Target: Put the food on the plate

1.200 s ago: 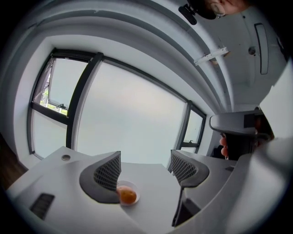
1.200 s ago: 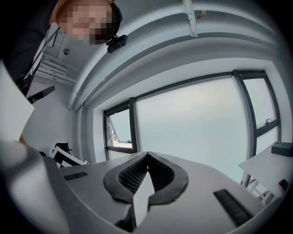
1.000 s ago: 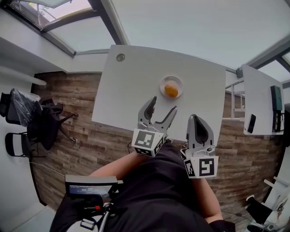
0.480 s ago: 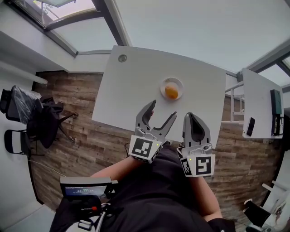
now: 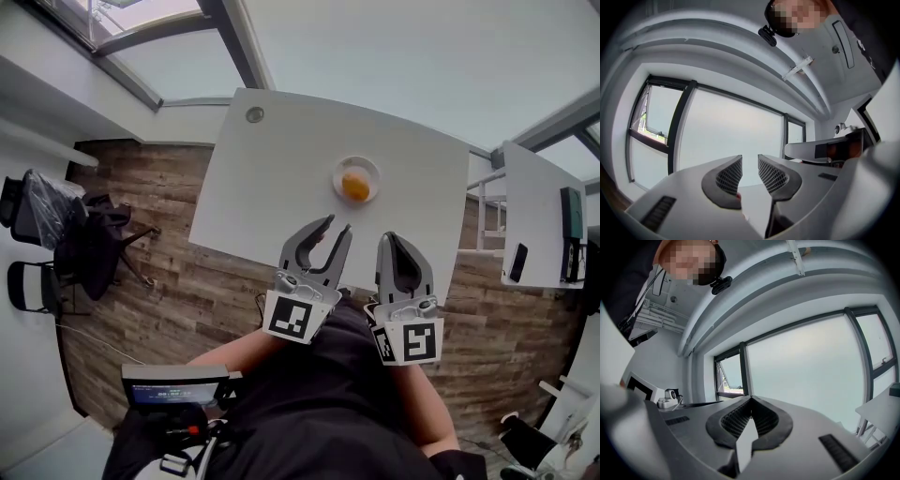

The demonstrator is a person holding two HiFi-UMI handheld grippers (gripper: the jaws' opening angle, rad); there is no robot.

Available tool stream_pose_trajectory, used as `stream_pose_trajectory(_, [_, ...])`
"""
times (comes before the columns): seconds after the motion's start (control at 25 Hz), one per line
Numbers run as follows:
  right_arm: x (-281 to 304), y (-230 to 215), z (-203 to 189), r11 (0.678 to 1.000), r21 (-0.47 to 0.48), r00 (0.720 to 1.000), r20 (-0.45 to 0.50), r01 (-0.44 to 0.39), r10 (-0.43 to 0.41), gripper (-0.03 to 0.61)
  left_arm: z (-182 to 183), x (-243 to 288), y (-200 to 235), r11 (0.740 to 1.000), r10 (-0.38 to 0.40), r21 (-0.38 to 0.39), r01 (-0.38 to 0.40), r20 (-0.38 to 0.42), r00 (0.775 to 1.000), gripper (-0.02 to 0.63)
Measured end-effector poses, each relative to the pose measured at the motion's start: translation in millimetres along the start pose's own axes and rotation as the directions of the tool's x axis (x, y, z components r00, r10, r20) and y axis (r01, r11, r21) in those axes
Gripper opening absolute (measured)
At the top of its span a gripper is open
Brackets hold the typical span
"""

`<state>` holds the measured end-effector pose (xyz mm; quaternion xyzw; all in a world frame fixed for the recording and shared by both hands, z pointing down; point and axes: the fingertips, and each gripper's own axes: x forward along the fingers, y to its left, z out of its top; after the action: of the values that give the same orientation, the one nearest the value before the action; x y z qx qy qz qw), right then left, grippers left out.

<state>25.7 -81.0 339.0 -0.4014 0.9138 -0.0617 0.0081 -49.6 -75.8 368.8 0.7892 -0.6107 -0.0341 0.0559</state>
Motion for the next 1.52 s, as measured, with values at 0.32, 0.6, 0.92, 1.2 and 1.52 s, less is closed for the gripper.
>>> stream_pose_trajectory(0.32, [-2.0, -3.4, -3.5, 1.0, 0.001, 1.0, -0.012, 0.015, -0.015, 0.006, -1.6, -0.1, 1.2, 1.0, 0.018, 0.002, -0.018, -0.007, 1.0, 0.019])
stream_pose_trajectory(0.6, [3.9, -4.5, -0.6, 1.0, 0.007, 1.0, 0.002, 0.01, -0.01, 0.006, -3.5, 1.4, 4.1, 1.0, 0.018, -0.02, -0.018, -0.014, 1.0, 0.006])
stream_pose_trajectory(0.92, [14.5, 1.4, 1.7, 0.999, -0.041, 1.0, -0.003, -0.005, 0.005, 0.006, -1.0, 8.7, 11.0, 0.999, 0.03, -0.027, -0.03, -0.006, 1.0, 0.006])
stream_pose_trajectory(1.2, [17.9, 9.4, -2.2, 0.998, -0.058, 0.999, -0.017, -0.032, 0.031, 0.006, -7.4, 7.1, 14.6, 0.999, 0.036, -0.036, -0.037, -0.032, 0.999, 0.006])
stream_pose_trajectory(1.52, [20.4, 8.3, -8.7, 0.997, -0.065, 0.998, -0.044, -0.036, 0.033, 0.006, -16.2, 5.1, 18.6, 0.997, 0.038, -0.059, -0.041, -0.057, 0.998, 0.006])
